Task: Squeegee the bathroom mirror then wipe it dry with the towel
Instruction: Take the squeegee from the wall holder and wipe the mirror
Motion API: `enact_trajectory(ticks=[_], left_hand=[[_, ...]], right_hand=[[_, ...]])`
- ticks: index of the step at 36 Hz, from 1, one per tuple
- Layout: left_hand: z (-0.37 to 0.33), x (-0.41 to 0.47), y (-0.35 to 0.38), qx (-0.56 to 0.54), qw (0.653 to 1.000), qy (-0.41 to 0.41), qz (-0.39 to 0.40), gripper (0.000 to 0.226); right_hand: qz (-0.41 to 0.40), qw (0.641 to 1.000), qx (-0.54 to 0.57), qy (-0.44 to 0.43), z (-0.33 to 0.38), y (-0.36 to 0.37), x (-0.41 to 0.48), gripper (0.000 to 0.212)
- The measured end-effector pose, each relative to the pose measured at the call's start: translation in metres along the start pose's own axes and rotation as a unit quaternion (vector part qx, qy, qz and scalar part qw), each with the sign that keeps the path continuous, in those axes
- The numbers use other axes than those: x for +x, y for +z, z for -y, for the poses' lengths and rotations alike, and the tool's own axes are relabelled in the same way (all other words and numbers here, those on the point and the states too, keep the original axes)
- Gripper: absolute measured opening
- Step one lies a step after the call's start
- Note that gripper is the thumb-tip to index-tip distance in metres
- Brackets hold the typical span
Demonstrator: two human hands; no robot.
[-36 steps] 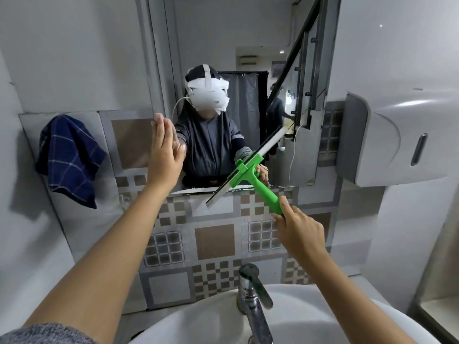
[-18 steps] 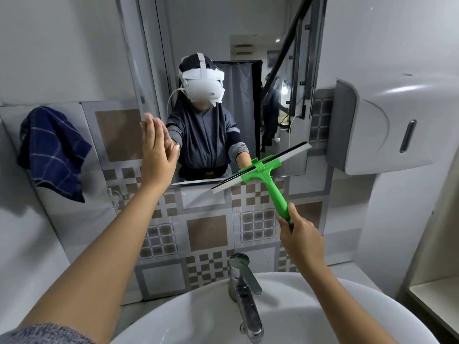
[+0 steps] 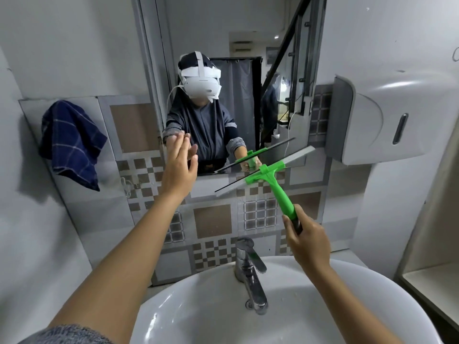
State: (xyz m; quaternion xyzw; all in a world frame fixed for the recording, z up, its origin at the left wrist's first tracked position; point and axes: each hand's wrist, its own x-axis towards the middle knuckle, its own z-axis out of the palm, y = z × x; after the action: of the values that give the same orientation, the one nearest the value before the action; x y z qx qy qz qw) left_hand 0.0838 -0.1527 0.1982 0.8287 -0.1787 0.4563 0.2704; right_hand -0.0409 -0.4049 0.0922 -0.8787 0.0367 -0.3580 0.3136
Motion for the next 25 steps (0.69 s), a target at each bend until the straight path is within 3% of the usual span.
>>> enact_trajectory(ticks=[4, 12, 15, 20, 25], left_hand=[[-0.022, -0.004, -0.008, -0.022, 0.997, 0.076, 0.026, 0.046], [-0.046, -0.021, -0.041, -0.001, 0.949, 0.246, 0.196, 0.053], [-0.033, -0.032, -0.053, 0.019, 0.94, 0.249, 0.232, 0.054], [-0.017, -0.05, -0.074, 0.024, 0.938, 0.264, 0.222, 0.048], [-0.007, -0.066, -0.094, 0.011, 0.954, 0.202, 0.22, 0.045]], right_hand=[[0.024, 0.998, 0.011, -0.065, 0.022, -0.014, 0.014, 0.029], [0.074, 0.962, -0.06, -0.258, 0.067, -0.04, 0.045, 0.041], [0.083, 0.936, -0.102, -0.327, 0.082, -0.045, 0.055, 0.042], [0.085, 0.892, -0.14, -0.422, 0.101, -0.045, 0.063, 0.042], [0.078, 0.88, -0.13, -0.451, 0.123, -0.036, 0.059, 0.037]])
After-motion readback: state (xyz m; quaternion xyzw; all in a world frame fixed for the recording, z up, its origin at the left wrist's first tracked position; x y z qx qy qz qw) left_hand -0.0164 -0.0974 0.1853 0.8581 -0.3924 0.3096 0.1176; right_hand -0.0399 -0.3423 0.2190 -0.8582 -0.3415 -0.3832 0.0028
